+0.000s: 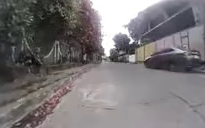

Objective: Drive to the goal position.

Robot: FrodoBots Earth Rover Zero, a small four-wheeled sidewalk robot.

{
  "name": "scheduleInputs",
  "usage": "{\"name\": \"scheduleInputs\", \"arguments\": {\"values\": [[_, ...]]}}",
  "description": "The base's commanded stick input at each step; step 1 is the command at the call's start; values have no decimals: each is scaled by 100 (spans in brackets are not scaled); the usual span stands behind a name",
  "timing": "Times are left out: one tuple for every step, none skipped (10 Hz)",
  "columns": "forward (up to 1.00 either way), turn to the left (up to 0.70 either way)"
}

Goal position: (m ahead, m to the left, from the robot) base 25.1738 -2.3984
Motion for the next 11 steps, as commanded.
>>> {"name": "scheduleInputs", "arguments": {"values": [[70, 0], [70, 0], [70, 0], [70, 0], [70, 0], [70, 0], [70, -35], [70, -35], [70, -32], [70, -15], [70, 0]]}}
